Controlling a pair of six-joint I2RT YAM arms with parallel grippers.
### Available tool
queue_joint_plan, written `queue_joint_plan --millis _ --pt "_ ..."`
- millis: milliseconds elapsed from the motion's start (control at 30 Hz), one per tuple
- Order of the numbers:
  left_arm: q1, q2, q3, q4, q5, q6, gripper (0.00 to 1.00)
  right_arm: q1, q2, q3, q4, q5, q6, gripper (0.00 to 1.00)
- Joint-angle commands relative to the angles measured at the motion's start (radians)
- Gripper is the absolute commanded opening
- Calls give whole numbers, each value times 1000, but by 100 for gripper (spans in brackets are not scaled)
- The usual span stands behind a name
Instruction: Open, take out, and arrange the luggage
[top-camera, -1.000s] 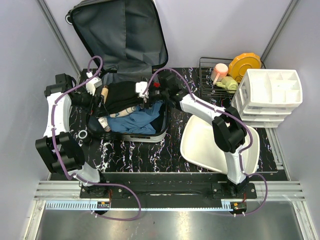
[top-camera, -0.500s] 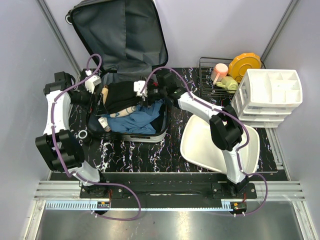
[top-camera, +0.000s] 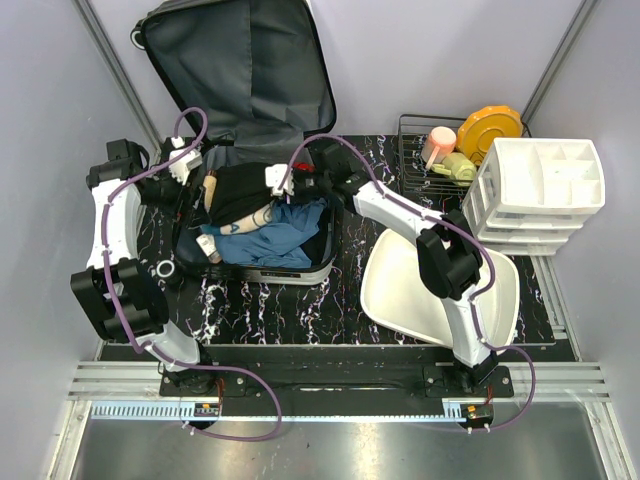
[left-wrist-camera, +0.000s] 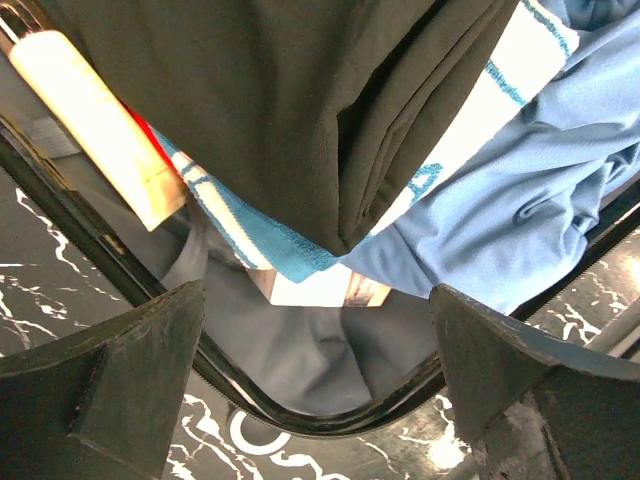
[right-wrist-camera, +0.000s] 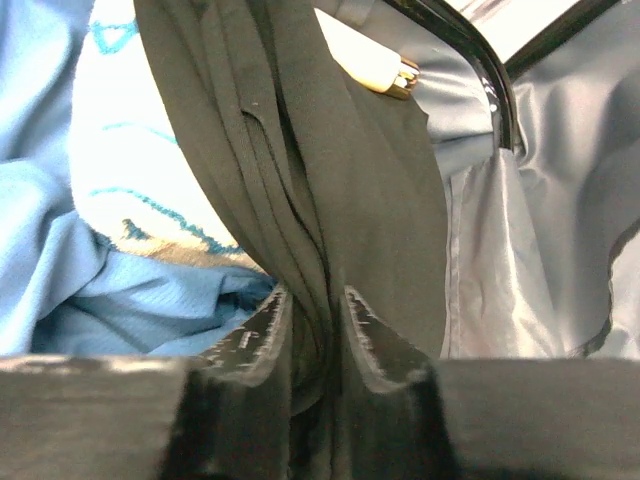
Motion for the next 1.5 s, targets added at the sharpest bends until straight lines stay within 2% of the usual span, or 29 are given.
queue_joint_plan --millis 0,33,67,300,433,533,700,1100,1300,1333,1433,1467 --pt "8 6 20 58 -11 111 99 -10 35 108 9 67 22 16" --pt "8 17 29 56 1 136 99 -10 38 133 11 70 39 10" --pt "8 25 36 56 10 145 99 -12 46 142 9 73 48 0" --pt "-20 69 88 112 55 133 99 -16 62 205 49 117 146 0" --pt "-71 74 59 220 -14 80 99 -20 61 213 69 124 163 0" --pt "-97 91 62 260 -2 35 99 -20 61 211 77 133 166 0" --pt "-135 131 65 270 1 21 99 -20 62 213 103 162 183 0" --pt "-138 120 22 254 167 15 99 -30 58 203 153 186 196 0" --pt "-164 160 23 262 80 -8 99 -32 62 228 166 205 214 0" --pt "-166 160 23 268 75 -16 97 -32 59 228 166 203 216 0" --pt "-167 151 20 339 37 -77 79 -35 47 216 166 202 212 0" --pt "-167 146 25 364 33 -89 68 -35 44 211 166 202 211 0"
